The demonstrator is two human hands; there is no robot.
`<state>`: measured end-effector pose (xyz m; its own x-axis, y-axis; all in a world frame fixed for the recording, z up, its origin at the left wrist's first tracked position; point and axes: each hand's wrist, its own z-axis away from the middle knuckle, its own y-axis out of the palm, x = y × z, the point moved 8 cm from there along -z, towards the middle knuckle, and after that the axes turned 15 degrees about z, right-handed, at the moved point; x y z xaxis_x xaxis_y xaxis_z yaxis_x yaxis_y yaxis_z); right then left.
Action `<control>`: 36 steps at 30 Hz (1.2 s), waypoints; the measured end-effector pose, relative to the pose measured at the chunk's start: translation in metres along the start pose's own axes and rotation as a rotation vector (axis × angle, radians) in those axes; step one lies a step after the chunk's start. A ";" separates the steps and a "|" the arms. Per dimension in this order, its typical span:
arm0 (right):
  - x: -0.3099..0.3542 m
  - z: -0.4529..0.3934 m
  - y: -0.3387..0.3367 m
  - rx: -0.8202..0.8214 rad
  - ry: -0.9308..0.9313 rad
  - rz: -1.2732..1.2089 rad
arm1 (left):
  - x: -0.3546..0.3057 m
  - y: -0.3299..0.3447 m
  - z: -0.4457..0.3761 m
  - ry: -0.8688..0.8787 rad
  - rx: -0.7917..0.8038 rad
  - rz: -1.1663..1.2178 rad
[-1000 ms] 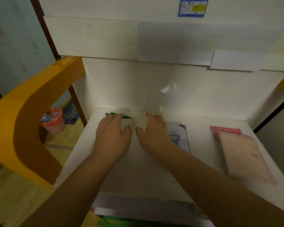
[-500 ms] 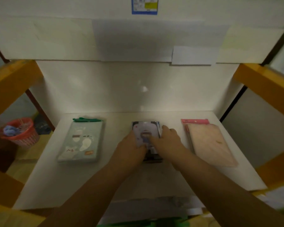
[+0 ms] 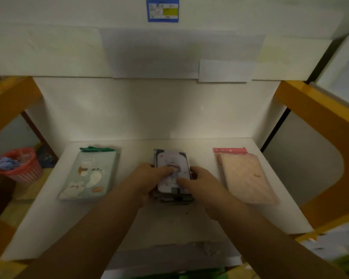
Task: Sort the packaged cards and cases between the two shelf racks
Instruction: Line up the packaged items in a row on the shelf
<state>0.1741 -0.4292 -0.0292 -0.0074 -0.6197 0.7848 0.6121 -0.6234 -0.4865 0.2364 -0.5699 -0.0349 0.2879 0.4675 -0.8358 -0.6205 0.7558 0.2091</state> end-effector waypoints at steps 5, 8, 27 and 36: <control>-0.004 0.002 -0.004 0.040 0.016 -0.131 | -0.004 0.004 0.008 0.048 0.089 -0.058; 0.002 0.007 -0.002 0.042 -0.037 -0.234 | -0.011 0.011 0.017 0.156 0.171 -0.128; 0.007 0.015 -0.006 -0.258 -0.558 -0.134 | -0.013 0.019 0.038 0.675 0.185 -0.288; -0.011 0.016 -0.002 -0.200 -0.515 -0.074 | -0.003 0.013 0.035 0.731 0.170 -0.381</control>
<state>0.1855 -0.4135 -0.0301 0.3736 -0.2889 0.8814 0.4627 -0.7656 -0.4470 0.2530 -0.5453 -0.0116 -0.1259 -0.2045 -0.9707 -0.4414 0.8879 -0.1298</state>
